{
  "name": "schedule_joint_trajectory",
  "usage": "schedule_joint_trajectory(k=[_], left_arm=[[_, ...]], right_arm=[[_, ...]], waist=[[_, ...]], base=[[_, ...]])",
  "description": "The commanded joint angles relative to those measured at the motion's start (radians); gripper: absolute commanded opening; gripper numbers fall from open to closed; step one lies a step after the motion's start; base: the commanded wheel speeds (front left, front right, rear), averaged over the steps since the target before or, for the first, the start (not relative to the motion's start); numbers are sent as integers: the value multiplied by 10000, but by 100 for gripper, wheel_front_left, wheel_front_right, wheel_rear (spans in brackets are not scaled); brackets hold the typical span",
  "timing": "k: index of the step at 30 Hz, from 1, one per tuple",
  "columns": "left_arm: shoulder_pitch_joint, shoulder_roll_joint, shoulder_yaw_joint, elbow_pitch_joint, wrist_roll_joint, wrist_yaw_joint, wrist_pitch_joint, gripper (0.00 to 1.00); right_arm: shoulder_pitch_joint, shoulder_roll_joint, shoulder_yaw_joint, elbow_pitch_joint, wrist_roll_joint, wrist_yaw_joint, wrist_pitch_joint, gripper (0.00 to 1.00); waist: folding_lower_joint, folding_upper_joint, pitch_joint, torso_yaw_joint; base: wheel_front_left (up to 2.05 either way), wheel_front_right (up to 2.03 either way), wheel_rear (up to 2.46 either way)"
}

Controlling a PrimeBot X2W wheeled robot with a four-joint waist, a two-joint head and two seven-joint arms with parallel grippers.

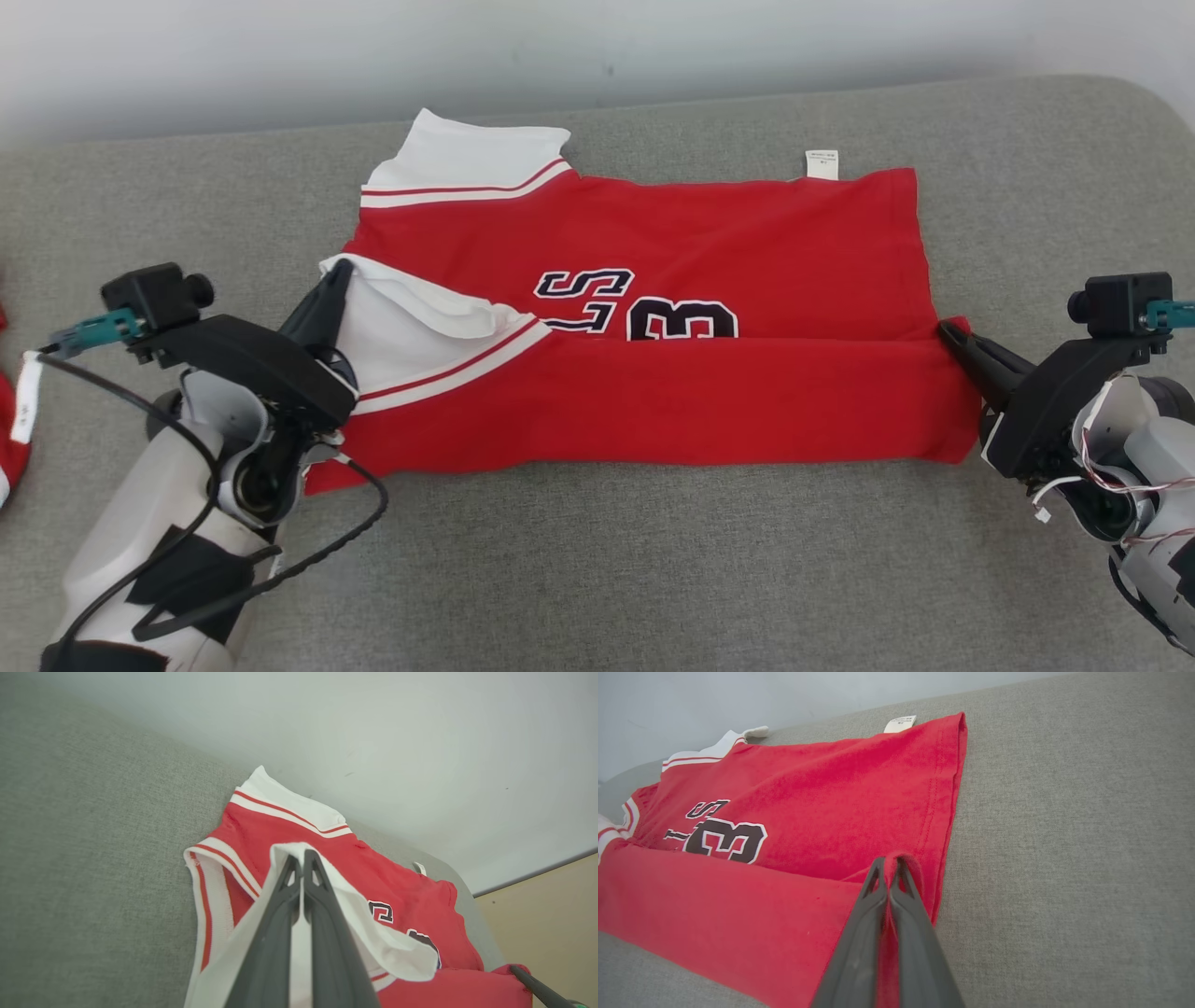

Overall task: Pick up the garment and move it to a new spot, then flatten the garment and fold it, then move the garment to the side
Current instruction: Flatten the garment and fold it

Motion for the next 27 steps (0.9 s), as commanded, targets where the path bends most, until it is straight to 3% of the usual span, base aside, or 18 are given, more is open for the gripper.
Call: schedule_joint_trajectory(k=[1, 18, 19, 20, 21, 22, 27], left_arm=[[-208, -52, -94, 127, -56, -64, -78, 0], [-674, 90, -1984, 1126, -480, -74, -1548, 0], [-728, 54, -2041, 1240, -503, -75, -1646, 12], [-790, 11, -2134, 1348, -485, -75, -1747, 60], [-842, -10, -2232, 1451, -436, -75, -1826, 100], [-885, -21, -2285, 1534, -439, -75, -1950, 100], [-785, -81, -2554, 1725, -534, -51, -2399, 100]], right_arm=[[-210, 9, 113, 112, 105, -4, -142, 0], [-900, 132, 1636, 913, 448, -4, -1330, 0], [-960, 131, 1704, 948, 427, -4, -1410, 25], [-1009, 131, 1750, 1001, 441, -4, -1480, 44], [-1034, 136, 1793, 1059, 466, -4, -1566, 87], [-1065, 144, 1839, 1106, 490, -4, -1648, 100], [-1109, 119, 2112, 1335, 523, -4, -2098, 100]], waist=[[-2, -1, 58, -47], [-2, -1, 192, -116], [-2, -1, 195, -111], [-2, -1, 190, -92], [-2, -1, 173, -68], [-2, -1, 160, -50], [-2, -1, -121, 61]], base=[[0, 0, 0], [0, 0, 0], [0, 0, 0], [0, 0, 0], [0, 0, 0], [0, 0, 0], [0, 0, 0]])
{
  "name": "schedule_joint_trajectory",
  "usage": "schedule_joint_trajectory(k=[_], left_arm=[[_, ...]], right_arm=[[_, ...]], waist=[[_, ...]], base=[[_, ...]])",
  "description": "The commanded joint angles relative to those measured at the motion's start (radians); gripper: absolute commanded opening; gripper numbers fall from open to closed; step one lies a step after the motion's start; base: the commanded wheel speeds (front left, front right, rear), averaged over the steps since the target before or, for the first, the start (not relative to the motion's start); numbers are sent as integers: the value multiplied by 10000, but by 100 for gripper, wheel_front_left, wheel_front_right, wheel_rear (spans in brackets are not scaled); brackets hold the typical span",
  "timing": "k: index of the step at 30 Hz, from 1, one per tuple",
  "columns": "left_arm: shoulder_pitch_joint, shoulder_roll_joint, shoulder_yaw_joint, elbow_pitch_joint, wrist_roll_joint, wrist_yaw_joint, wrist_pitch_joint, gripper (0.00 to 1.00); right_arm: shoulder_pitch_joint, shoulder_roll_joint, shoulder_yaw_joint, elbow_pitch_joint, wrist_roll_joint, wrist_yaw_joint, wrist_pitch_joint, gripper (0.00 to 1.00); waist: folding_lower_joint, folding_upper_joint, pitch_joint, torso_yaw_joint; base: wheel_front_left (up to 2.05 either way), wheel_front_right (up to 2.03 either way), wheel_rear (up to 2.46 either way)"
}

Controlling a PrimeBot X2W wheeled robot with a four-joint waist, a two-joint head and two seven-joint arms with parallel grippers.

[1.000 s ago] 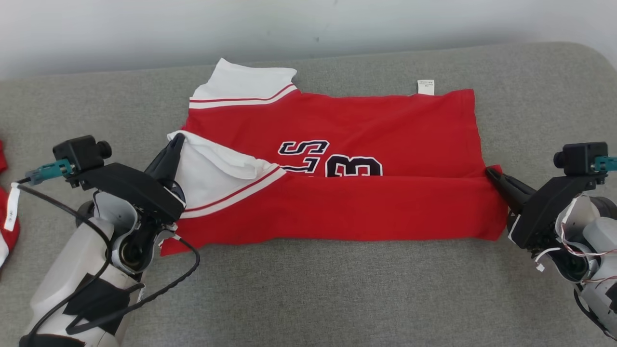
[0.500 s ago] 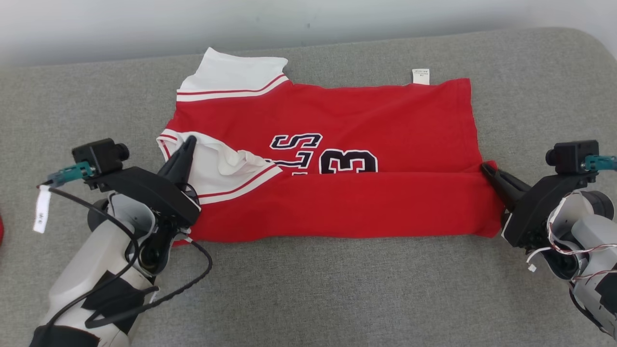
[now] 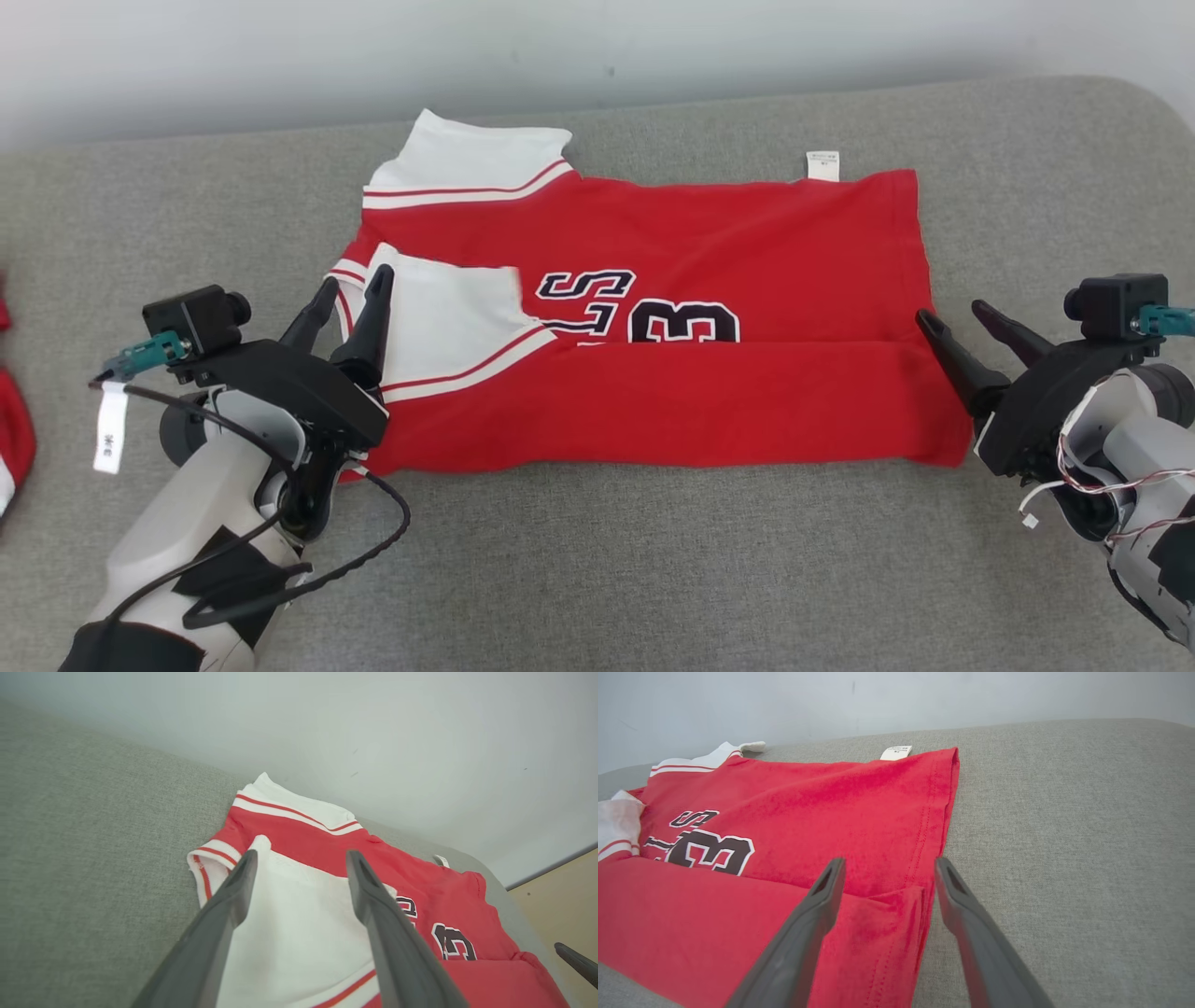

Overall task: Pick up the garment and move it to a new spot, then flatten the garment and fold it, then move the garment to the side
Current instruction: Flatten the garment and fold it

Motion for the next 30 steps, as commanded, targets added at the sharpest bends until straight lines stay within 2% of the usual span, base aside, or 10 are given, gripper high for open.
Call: schedule_joint_trajectory(k=[1, 7, 12, 15, 19, 23, 30], left_arm=[[34, 37, -75, 78, 13, -16, -180, 100], [437, 41, -5, -128, 248, -17, -376, 100], [1391, 85, 1458, -915, 702, -18, -372, 100], [1966, 78, 2176, -1528, 1516, 134, -375, 100], [2724, -100, 2744, -2337, 2799, 494, -376, 100], [3237, -180, 2854, -2899, 4088, 840, -377, 100], [3810, -293, 2917, -3294, 5372, 1187, -378, 100]], right_arm=[[-23, -87, 97, 82, 117, -4, -182, 100], [197, -337, 293, 180, -167, -4, -748, 100], [413, -387, 208, 344, -613, -4, -1063, 100], [616, -370, -88, 300, -823, -4, -1128, 100], [988, -440, -981, -86, -1284, -4, -1134, 100], [1618, -454, -1947, -556, -2032, -4, -1132, 100], [2836, -181, -3694, -1325, -3415, -4, -1133, 100]], waist=[[0, -1, -198, 100], [0, -1, -535, 210], [0, -1, -779, 178], [0, -1, -841, 206], [0, -1, -836, 305], [0, -1, -825, 353], [0, -1, -714, 350]], base=[[0, 0, 0], [0, 0, 0], [0, 0, 0], [0, 0, 0], [0, 0, 0], [0, 0, 0], [0, 0, 0]])
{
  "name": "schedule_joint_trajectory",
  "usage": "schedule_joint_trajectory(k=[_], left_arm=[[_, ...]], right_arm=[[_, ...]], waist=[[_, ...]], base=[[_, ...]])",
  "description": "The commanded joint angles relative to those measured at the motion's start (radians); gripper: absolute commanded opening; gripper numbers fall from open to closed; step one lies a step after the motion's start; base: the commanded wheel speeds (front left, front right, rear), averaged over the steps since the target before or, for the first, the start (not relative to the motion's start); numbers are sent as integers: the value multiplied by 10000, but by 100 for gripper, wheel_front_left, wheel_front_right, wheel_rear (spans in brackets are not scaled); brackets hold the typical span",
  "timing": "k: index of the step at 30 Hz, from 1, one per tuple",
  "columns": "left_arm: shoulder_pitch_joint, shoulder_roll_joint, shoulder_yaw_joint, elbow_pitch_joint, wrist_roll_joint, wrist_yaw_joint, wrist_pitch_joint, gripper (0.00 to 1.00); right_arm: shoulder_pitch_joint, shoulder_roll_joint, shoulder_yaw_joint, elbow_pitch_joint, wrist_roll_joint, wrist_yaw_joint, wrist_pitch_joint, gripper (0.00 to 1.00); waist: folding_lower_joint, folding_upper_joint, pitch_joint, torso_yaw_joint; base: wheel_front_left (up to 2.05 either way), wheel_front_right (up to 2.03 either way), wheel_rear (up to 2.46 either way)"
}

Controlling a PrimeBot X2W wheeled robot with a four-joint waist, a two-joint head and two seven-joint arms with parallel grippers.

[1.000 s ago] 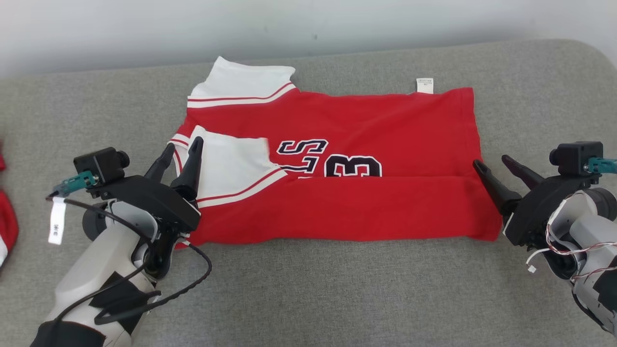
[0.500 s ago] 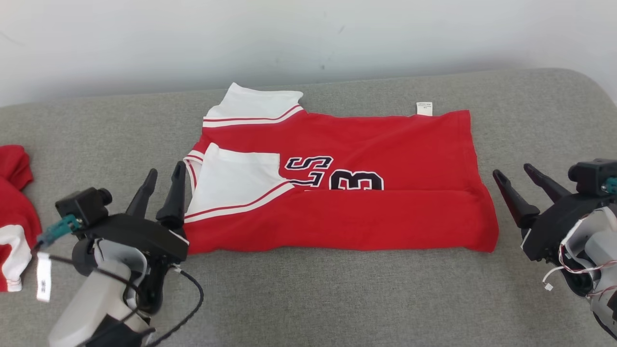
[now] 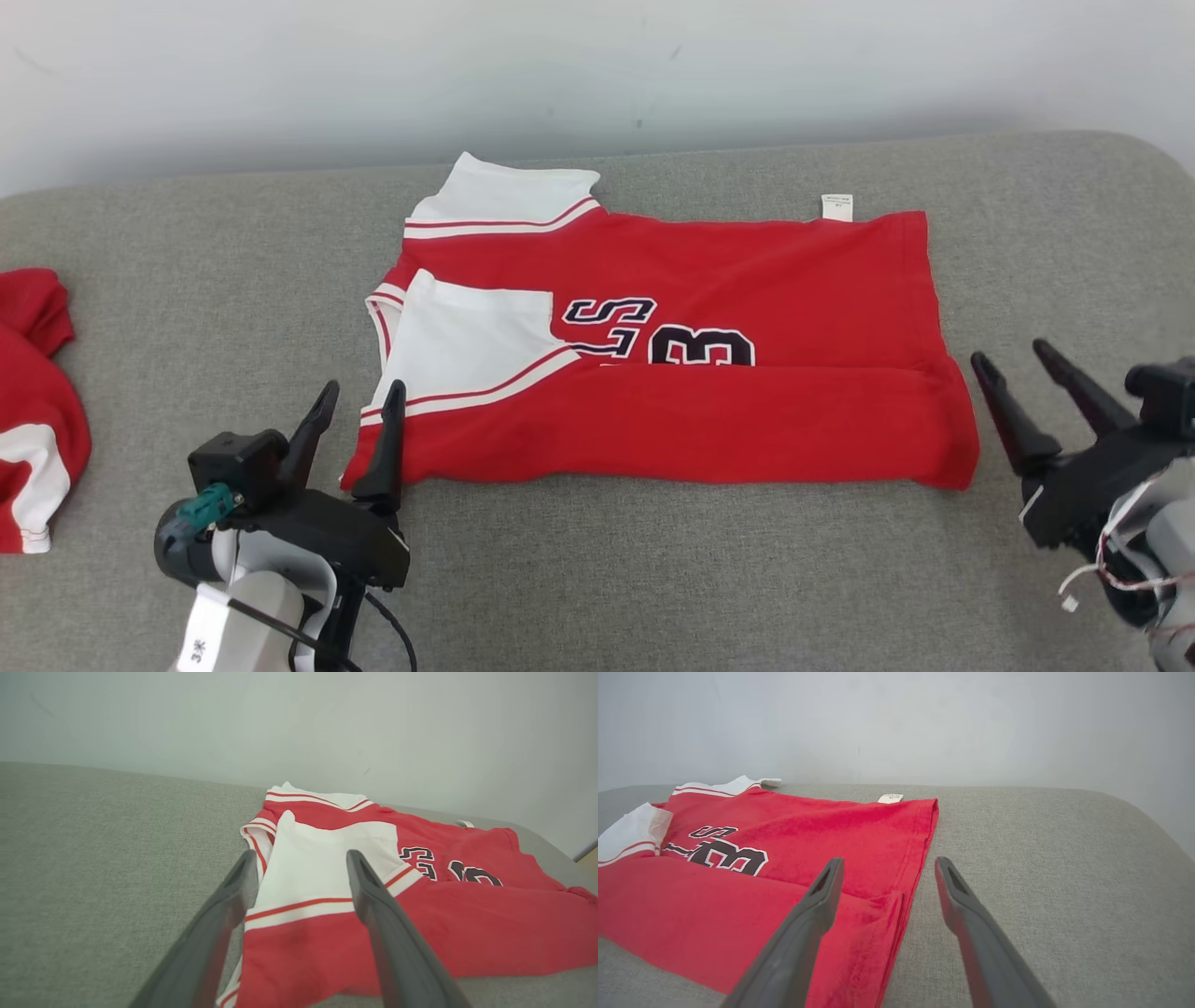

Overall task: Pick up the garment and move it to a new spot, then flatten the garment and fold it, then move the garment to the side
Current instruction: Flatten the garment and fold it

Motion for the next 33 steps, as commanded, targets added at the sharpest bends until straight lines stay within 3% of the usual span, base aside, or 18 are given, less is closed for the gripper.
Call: schedule_joint_trajectory(k=[1, 16, 33], left_arm=[[141, 12, 78, -76, 139, 36, -54, 100], [1030, -279, 746, 47, 869, 124, -55, 100], [574, -452, 789, 1572, 1306, -152, -55, 100]], right_arm=[[279, 77, -254, -116, -212, -4, -37, 100], [2594, 783, -2162, -1582, -829, -6, 712, 100], [2597, 1704, -2779, -942, -1899, -6, 1901, 100]], waist=[[1, 1, 26, -6], [1, 1, 149, 195], [1, 1, 115, 61]], base=[[0, 0, 0], [0, 0, 0], [0, 0, 0]])
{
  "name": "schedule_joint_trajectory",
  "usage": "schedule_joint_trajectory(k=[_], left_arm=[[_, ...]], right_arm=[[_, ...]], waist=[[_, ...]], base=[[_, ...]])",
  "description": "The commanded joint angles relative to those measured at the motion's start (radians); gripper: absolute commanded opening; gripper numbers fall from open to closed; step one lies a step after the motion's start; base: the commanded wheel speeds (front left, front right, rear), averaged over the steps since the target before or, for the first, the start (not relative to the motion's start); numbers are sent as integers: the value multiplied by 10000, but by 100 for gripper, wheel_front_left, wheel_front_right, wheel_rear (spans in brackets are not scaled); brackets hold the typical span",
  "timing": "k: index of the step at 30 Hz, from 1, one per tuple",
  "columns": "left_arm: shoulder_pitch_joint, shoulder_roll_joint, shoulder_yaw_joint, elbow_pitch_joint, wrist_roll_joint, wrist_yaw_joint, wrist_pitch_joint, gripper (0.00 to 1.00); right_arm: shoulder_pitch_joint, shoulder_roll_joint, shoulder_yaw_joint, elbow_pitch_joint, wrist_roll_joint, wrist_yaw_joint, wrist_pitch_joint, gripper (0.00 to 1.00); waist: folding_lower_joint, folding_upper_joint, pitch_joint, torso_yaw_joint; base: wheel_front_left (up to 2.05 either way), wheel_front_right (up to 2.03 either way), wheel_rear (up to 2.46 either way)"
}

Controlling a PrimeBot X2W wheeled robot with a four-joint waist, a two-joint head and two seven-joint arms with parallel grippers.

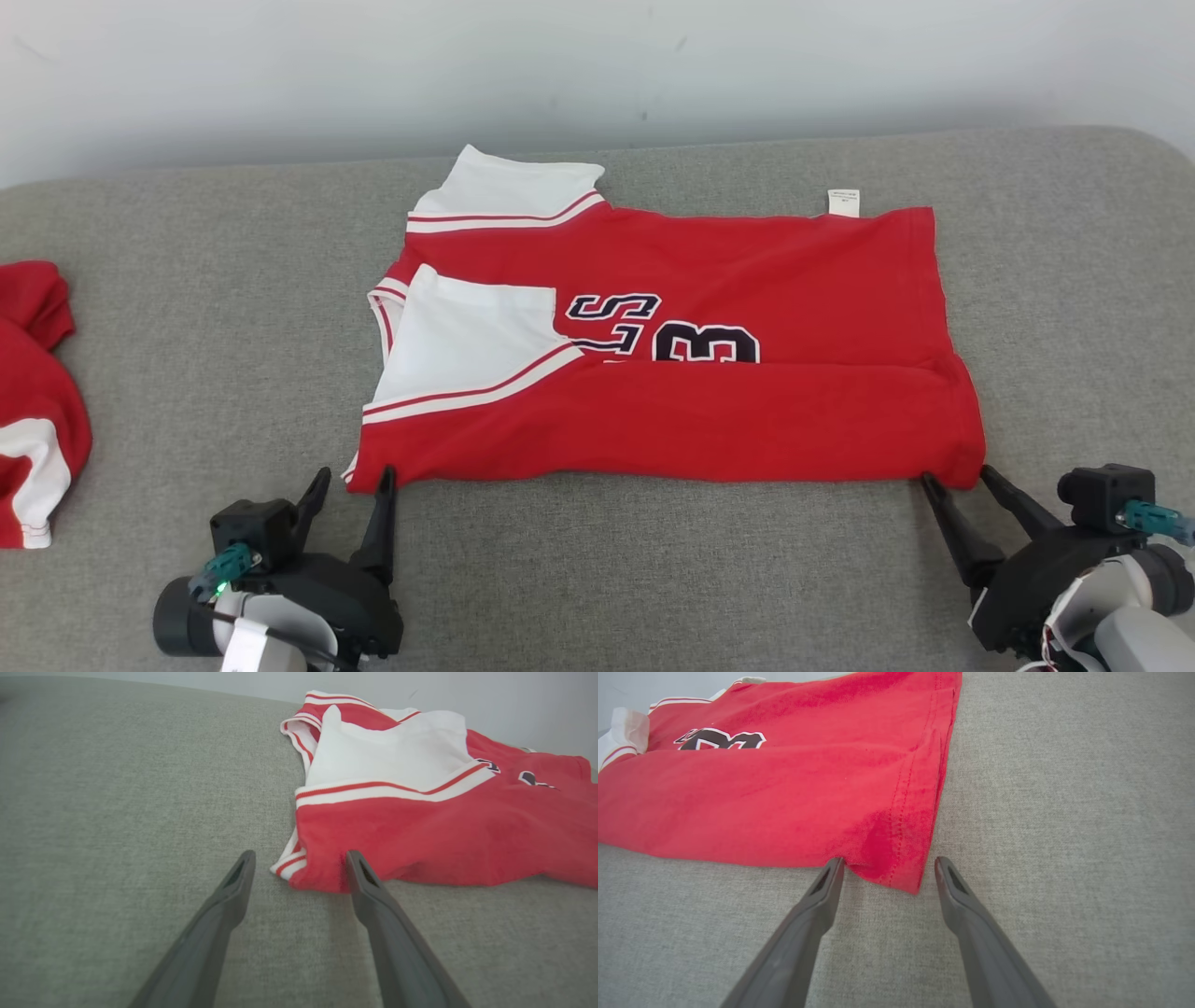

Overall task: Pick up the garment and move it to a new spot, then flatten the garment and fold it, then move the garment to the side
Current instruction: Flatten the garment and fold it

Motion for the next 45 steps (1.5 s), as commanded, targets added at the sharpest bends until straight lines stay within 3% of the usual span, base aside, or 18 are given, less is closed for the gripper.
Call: schedule_joint_trajectory(k=[1, 2, 3, 4, 5, 6, 7, 14, 20, 35, 45], left_arm=[[-159, -14, 18, 149, 65, -86, -56, 100], [-220, -49, 25, 207, 64, -131, -56, 100], [-271, -77, 39, 264, 59, -163, -56, 91], [-303, -97, 41, 325, 69, -213, -56, 47], [-325, -121, 48, 383, 75, -219, -56, 29], [-335, -147, 44, 436, 75, -275, -56, 0], [-354, -197, 13, 530, 110, -340, -56, 0], [-142, -210, 11, 492, 298, -404, -56, 0], [242, -177, 31, 298, 390, -339, -56, 0], [1744, 74, 31, -705, 227, 58, 166, 0], [3460, 592, 78, -2985, 121, 847, 1265, 0]], right_arm=[[-151, 90, -36, 101, -156, -7, 26, 100], [-195, 170, -48, 153, -182, -7, 36, 100], [-241, 229, -54, 208, -228, -7, 39, 100], [-298, 258, -79, 290, -290, -7, 29, 100], [-367, 306, -102, 399, -369, -7, 8, 100], [-434, 361, -112, 548, -489, -7, 24, 93], [-602, 487, -155, 847, -779, -7, -133, 2], [-734, 907, -66, 1307, -603, -7, -454, 0], [-479, 635, 107, 1081, -178, -8, -515, 0], [1490, -653, 191, -1551, 785, -8, 645, 0], [3111, -1167, -111, -3290, 1473, -8, 2067, 0]], waist=[[0, 0, 10, -29], [0, 0, 19, -45], [0, 0, 32, -64], [0, 0, 45, -82], [0, 0, 55, -99], [0, 0, 60, -119], [0, 0, 55, -133], [0, 0, -166, -19], [0, 0, -541, 57], [0, 0, -1333, 69], [0, 0, -1694, 265]], base=[[0, 0, 0], [0, 0, 0], [0, 0, 0], [0, 0, 0], [0, 0, 0], [0, 0, 0], [0, 0, 0], [0, 0, 0], [0, 0, 0], [0, 0, 0], [0, 0, 0]])
